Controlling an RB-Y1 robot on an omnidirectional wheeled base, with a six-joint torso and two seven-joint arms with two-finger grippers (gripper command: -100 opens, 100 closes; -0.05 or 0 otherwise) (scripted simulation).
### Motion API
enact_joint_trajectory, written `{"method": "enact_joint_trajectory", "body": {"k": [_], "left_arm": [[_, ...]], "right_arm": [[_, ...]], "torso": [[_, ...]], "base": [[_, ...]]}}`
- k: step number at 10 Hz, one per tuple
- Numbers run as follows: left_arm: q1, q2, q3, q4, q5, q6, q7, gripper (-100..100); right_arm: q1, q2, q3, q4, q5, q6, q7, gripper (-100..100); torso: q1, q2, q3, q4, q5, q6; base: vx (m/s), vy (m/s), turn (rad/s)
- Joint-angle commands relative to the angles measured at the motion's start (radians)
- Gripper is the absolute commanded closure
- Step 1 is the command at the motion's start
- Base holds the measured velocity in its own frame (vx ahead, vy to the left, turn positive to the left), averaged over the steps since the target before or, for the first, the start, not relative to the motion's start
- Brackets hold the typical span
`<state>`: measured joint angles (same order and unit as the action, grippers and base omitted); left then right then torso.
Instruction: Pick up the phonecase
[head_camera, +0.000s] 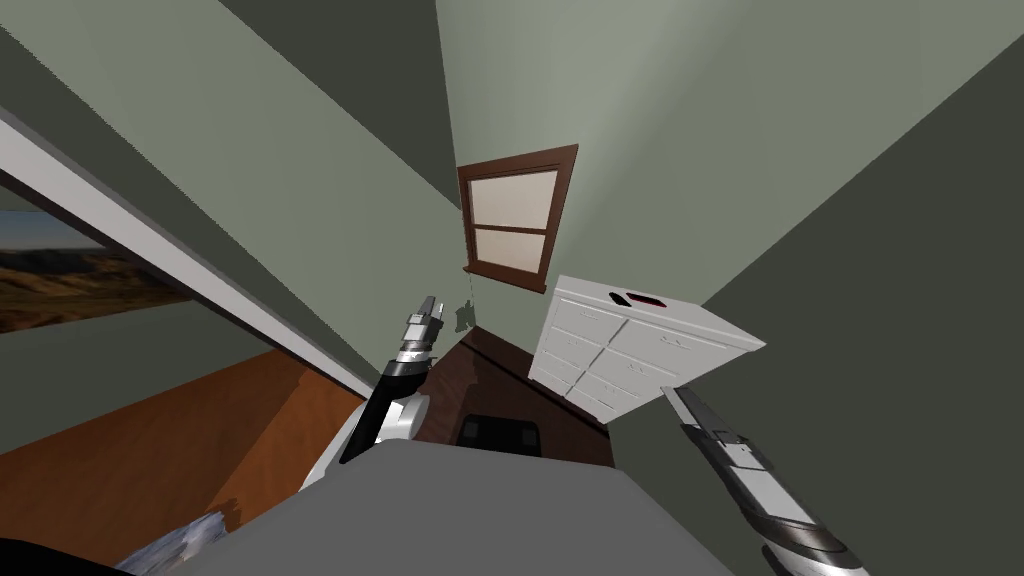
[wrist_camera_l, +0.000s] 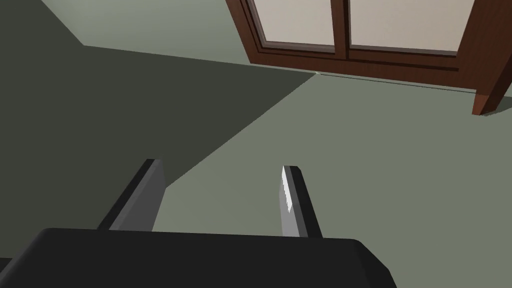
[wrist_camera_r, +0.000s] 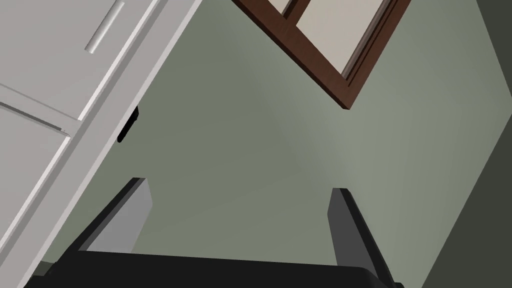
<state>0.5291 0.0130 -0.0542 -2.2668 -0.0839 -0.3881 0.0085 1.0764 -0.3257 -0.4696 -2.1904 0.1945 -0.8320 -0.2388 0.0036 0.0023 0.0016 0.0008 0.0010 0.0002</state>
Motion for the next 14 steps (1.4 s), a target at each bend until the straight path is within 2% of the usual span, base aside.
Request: {"method": "enact_joint_trajectory", "body": {"k": [1, 2, 3, 4, 5, 6, 7, 8, 9, 10, 11, 12, 13, 14], "left_arm": [[0.0, 0.0, 0.0, 0.0, 0.0, 0.0, 0.0, 0], [0.0, 0.0, 0.0, 0.0, 0.0, 0.0, 0.0, 0], [0.0, 0.0, 0.0, 0.0, 0.0, 0.0, 0.0, 0], [0.0, 0.0, 0.0, 0.0, 0.0, 0.0, 0.0, 0], [0.0, 0.0, 0.0, 0.0, 0.0, 0.0, 0.0, 0], [0.0, 0.0, 0.0, 0.0, 0.0, 0.0, 0.0, 0], [0.0, 0.0, 0.0, 0.0, 0.0, 0.0, 0.0, 0], [0.0, 0.0, 0.0, 0.0, 0.0, 0.0, 0.0, 0], [0.0, 0.0, 0.0, 0.0, 0.0, 0.0, 0.0, 0], [0.0, 0.0, 0.0, 0.0, 0.0, 0.0, 0.0, 0], [0.0, 0.0, 0.0, 0.0, 0.0, 0.0, 0.0, 0], [0.0, 0.0, 0.0, 0.0, 0.0, 0.0, 0.0, 0], [0.0, 0.0, 0.0, 0.0, 0.0, 0.0, 0.0, 0], [0.0, 0.0, 0.0, 0.0, 0.0, 0.0, 0.0, 0]], "right_arm": [[0.05, -0.02, -0.047, 0.031, 0.036, -0.034, -0.036, -100], [0.076, -0.02, -0.047, 0.031, 0.036, -0.034, -0.036, -100], [0.104, -0.042, -0.086, 0.063, 0.067, -0.06, -0.071, -100], [0.129, -0.042, -0.092, 0.063, 0.067, -0.06, -0.071, -100], [0.166, -0.066, -0.132, 0.096, 0.099, -0.086, -0.108, -100], [0.19, -0.066, -0.137, 0.096, 0.099, -0.086, -0.108, -100], [0.226, -0.091, -0.178, 0.132, 0.132, -0.112, -0.146, -100], [0.248, -0.091, -0.183, 0.132, 0.132, -0.112, -0.146, -100], [0.288, -0.117, -0.223, 0.169, 0.165, -0.137, -0.184, -100], [0.306, -0.117, -0.23, 0.169, 0.165, -0.137, -0.184, -100], [0.343, -0.144, -0.269, 0.207, 0.199, -0.162, -0.224, -100], [0.363, -0.144, -0.276, 0.207, 0.199, -0.162, -0.224, -100], [0.401, -0.173, -0.319, 0.247, 0.233, -0.187, -0.264, -100], [0.42, -0.173, -0.323, 0.247, 0.233, -0.187, -0.264, -100]], "torso": [[0.0, 0.0, 0.0, 0.0, 0.0, 0.0], [0.0, 0.0, 0.0, 0.0, 0.0, 0.0], [-0.001, -0.001, 0.0, 0.0, 0.0, 0.0], [-0.001, -0.002, -0.001, 0.0, 0.0, -0.001], [-0.002, -0.002, -0.001, 0.0, 0.0, 0.0], [-0.002, -0.003, -0.002, -0.001, 0.0, -0.001], [-0.002, -0.003, -0.002, -0.001, -0.001, 0.0], [-0.001, -0.003, -0.002, -0.001, 0.0, -0.001], [-0.002, -0.003, -0.002, -0.001, -0.001, 0.0], [-0.002, -0.004, -0.002, -0.001, -0.001, -0.001], [-0.003, -0.004, -0.003, -0.001, -0.001, 0.0], [-0.003, -0.006, -0.003, -0.001, -0.001, -0.001], [-0.004, -0.006, -0.003, -0.001, -0.001, 0.0], [-0.003, -0.006, -0.004, -0.001, -0.001, -0.001]], "base": [[-0.022, 0.091, 0.124], [-0.01, 0.065, 0.072], [0.009, 0.067, 0.149], [0.01, 0.057, 0.089], [0.023, 0.068, 0.14], [0.019, 0.054, 0.079], [0.031, 0.075, 0.163], [0.03, 0.054, 0.073], [0.043, 0.062, 0.162], [0.047, 0.044, 0.08], [0.076, 0.051, 0.149], [0.064, 0.034, 0.086], [0.07, 0.041, 0.132], [0.062, 0.031, 0.088]]}}
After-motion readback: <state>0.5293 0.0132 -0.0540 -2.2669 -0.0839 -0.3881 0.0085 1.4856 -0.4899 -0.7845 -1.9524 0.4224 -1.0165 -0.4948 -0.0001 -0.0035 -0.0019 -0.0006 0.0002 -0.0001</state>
